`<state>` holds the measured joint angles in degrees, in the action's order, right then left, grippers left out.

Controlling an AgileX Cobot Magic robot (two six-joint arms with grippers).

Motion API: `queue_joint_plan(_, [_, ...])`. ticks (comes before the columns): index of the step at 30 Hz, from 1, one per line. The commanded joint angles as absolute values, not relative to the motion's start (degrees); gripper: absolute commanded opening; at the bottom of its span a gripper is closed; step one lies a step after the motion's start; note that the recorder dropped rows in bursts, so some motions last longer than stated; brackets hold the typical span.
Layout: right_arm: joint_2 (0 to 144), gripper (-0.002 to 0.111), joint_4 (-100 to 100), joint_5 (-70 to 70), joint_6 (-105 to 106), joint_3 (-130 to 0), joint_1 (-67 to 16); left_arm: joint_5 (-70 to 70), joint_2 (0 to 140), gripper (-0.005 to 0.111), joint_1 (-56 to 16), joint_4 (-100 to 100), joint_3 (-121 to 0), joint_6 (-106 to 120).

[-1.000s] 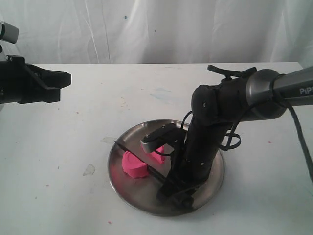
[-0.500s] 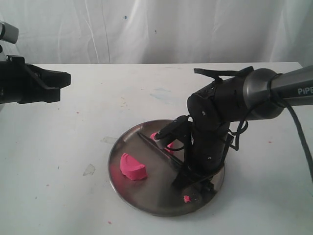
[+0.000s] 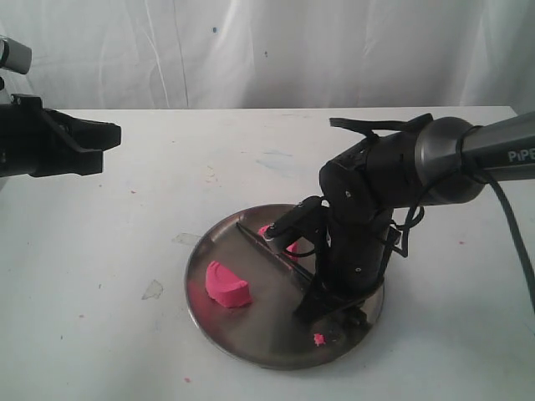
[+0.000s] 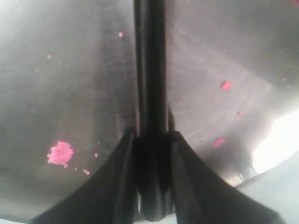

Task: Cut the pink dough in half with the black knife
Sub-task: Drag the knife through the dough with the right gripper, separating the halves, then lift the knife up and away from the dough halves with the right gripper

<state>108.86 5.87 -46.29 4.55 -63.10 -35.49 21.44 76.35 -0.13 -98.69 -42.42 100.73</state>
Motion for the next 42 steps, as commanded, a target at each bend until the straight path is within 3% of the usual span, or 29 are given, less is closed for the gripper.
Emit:
queue_joint_plan(1, [109.08, 0.000, 1.98, -47.53, 6.59, -62.90, -35.45, 22.25, 75.98, 0.000, -0.10, -99.95, -42.71, 100.19])
queue_joint_plan(18, [102.10, 0.000, -10.06, -47.29, 14.82, -65.21, -35.54, 22.33, 75.98, 0.000, -0.10, -99.95, -42.71, 100.19])
queue_joint_plan(23, [96.57, 0.000, -3.39, -45.81, 13.86, -65.21, -35.30, 22.33, 75.98, 0.000, -0.10, -99.95, -42.71, 100.19])
queue_joint_plan(31, [94.63, 0.000, 16.68, -42.11, -4.58, -63.25, -32.03, 22.46, 75.98, 0.000, -0.10, -99.95, -42.71, 100.19])
queue_joint_plan(42, [98.36, 0.000, 15.92, -42.10, -5.40, -62.48, -30.67, 22.46, 75.98, 0.000, -0.10, -99.95, -42.71, 100.19])
